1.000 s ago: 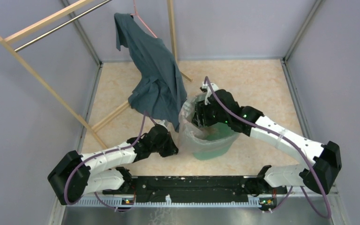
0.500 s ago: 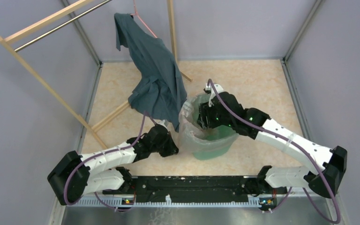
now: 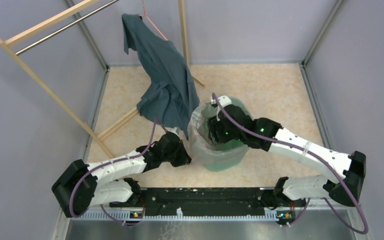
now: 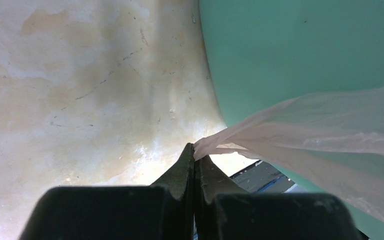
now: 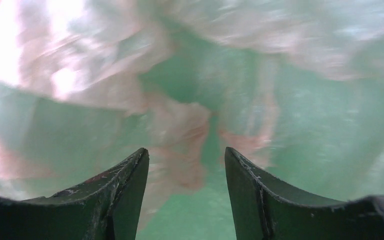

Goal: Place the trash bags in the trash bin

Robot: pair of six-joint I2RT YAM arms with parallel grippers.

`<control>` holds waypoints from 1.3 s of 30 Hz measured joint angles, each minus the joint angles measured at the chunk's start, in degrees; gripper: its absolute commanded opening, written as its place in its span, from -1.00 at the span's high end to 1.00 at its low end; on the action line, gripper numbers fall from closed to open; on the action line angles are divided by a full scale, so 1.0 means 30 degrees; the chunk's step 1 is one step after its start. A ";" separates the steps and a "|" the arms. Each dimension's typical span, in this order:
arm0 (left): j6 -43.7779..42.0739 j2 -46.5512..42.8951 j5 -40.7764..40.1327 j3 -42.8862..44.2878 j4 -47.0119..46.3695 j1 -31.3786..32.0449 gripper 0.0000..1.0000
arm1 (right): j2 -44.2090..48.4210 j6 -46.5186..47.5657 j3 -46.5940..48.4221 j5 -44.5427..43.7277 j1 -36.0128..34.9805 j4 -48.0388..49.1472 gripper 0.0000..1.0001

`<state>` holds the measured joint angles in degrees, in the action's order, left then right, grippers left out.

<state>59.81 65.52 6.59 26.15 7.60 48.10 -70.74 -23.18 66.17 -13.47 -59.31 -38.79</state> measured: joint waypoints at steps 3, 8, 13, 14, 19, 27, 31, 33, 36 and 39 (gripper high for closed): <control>0.0000 0.0000 0.0000 0.0000 0.0000 0.0007 1.00 | 0.0539 0.0313 0.0000 -0.0415 0.1559 -0.0182 -0.15; -0.0029 0.0000 0.0000 0.0015 0.0022 0.0007 1.00 | 0.0146 0.0714 -0.0051 -0.0911 0.2477 0.0160 0.12; -0.0073 0.0000 -0.0007 0.0138 0.0044 0.0007 1.00 | -0.1836 0.0189 -0.0415 -0.1253 0.0896 0.0350 -0.03; -0.0073 0.0000 -0.0007 0.0138 0.0044 0.0007 1.00 | -0.2025 0.0015 -0.0597 -0.1071 0.0364 0.0393 -0.09; -0.0073 0.0000 -0.0007 0.0138 0.0051 0.0007 1.00 | -0.1909 -0.0495 -0.1443 -0.0058 -0.0044 0.1115 -0.38; -0.0073 0.0000 0.0000 0.0138 0.0058 0.0007 1.00 | -0.0561 0.0219 -0.0991 -0.0495 0.3927 0.2484 -0.42; -0.0066 -0.0007 -0.0007 0.0138 0.0058 0.0007 1.00 | -0.1785 -0.0350 0.0153 0.0372 0.3643 0.3752 -0.42; -0.0066 -0.0015 -0.0007 0.0138 0.0073 0.0007 1.00 | -0.2637 -0.0714 0.0794 0.0576 0.3147 0.4371 -0.43; -0.0066 -0.0051 -0.0007 0.0138 0.0160 0.0007 1.00 | -0.3585 -0.1158 0.1625 0.0612 0.2535 0.4874 -0.51; -0.0066 -0.0131 -0.0029 0.0138 0.0328 0.0015 1.00 | -0.3796 -0.1137 0.2273 0.0277 0.2535 0.4401 -0.63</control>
<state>59.61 65.12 6.50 26.57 8.58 48.14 -82.13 -26.59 72.99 -12.64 -51.70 -25.58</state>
